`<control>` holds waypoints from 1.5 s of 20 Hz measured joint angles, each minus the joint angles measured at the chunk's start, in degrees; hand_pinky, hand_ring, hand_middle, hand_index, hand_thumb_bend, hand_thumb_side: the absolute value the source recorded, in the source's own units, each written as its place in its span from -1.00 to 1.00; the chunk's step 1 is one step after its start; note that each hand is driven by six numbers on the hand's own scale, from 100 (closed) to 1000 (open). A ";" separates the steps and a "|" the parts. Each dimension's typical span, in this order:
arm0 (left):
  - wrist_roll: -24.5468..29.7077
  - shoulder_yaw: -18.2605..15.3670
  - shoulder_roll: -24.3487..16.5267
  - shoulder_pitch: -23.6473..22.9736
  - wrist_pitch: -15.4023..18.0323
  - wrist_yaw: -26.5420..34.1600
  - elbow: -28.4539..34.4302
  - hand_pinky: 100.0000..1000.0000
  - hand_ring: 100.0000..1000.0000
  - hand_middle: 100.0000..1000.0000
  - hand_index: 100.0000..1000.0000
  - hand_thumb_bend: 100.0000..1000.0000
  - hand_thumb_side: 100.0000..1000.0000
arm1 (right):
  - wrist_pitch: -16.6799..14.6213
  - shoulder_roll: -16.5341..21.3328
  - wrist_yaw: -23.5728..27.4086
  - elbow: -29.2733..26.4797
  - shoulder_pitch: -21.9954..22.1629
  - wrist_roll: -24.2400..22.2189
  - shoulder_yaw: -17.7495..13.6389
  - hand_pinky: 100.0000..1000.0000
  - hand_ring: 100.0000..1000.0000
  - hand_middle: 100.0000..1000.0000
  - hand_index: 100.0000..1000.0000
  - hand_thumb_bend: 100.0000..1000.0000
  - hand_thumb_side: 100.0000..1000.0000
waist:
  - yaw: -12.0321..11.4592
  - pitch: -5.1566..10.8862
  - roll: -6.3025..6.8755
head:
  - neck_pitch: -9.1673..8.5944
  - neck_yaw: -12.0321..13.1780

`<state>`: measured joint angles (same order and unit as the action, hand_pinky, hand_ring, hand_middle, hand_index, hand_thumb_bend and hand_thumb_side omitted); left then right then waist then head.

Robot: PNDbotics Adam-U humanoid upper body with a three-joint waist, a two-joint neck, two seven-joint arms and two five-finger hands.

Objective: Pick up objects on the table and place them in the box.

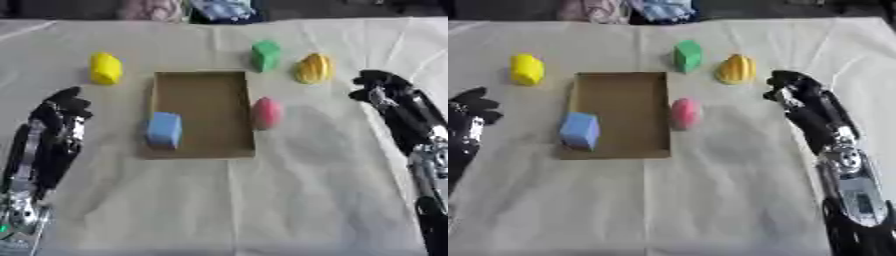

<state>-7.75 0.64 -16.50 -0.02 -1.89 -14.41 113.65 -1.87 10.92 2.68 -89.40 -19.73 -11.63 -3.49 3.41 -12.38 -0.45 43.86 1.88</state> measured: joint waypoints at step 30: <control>12.92 0.83 -42.04 15.82 -3.77 -10.59 -10.37 0.49 0.44 0.47 0.73 -1.00 -0.68 | -0.17 0.08 0.00 0.08 -0.72 -1.65 1.16 0.59 0.24 0.31 0.49 -1.00 -0.22 | 4.40 0.05 0.73 | 0.00 -0.77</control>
<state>5.17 1.47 -58.53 15.80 -5.66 -25.00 103.28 -2.04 10.99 2.68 -89.32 -20.45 -13.28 -2.32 7.81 -12.33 0.28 43.86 1.11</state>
